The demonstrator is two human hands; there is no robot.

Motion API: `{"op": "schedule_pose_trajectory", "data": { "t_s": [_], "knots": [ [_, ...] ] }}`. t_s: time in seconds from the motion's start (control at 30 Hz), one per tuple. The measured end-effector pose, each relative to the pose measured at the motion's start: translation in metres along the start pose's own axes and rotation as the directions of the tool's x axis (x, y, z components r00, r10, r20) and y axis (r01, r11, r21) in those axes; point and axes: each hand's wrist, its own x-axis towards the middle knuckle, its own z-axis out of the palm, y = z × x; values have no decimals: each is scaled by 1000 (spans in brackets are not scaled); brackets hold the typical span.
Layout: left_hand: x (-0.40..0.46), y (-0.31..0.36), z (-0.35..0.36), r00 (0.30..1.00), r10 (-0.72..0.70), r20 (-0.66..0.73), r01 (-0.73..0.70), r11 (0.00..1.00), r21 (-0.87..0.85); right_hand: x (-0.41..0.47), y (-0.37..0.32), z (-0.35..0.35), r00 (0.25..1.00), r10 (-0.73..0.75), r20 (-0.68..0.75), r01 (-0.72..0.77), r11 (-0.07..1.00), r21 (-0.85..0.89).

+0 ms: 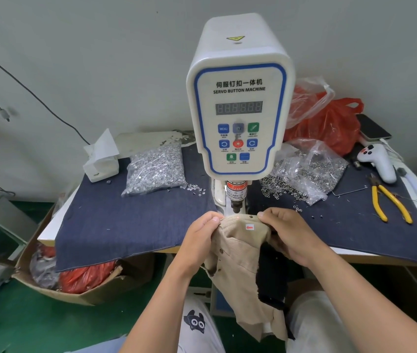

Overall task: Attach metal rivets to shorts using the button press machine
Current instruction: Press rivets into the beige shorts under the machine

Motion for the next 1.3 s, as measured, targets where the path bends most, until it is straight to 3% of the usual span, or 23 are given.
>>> {"op": "schedule_pose_trajectory", "data": {
  "t_s": [0.47, 0.73, 0.83, 0.93, 1.07, 1.2, 1.27, 1.3],
  "knots": [
    [1, -1, 0, 1000, 13, 9, -14, 1000, 7, 0, 1, -3, 1000, 18, 6, -18, 1000, -17],
    [0, 0, -2, 998, 60, 35, -57, 994, -88, -13, -7, -3, 994, -23, 109, 16, 998, 63],
    [-4, 3, -5, 994, 63, 89, -60, 997, -45, -24, -14, 0, 987, -72, 140, 81, 995, -58],
    [-17, 13, -8, 983, 29, 179, -48, 994, 103, -40, -21, 11, 969, -114, 217, 159, 967, -200],
    [-35, 21, -2, 946, 187, 266, -283, 875, 392, -53, -33, 27, 934, -194, 299, 309, 860, -406],
    [-42, 30, -10, 930, 187, 316, -276, 924, 265, -59, -43, 26, 925, -151, 348, 299, 855, -424],
    [-45, 31, -14, 966, 138, 221, -189, 955, 231, -51, -43, 16, 945, -166, 281, 285, 838, -466],
    [-44, 32, -15, 988, 112, 108, -132, 970, 203, -42, -42, 8, 959, -224, 172, 282, 791, -543]
  ]
}}
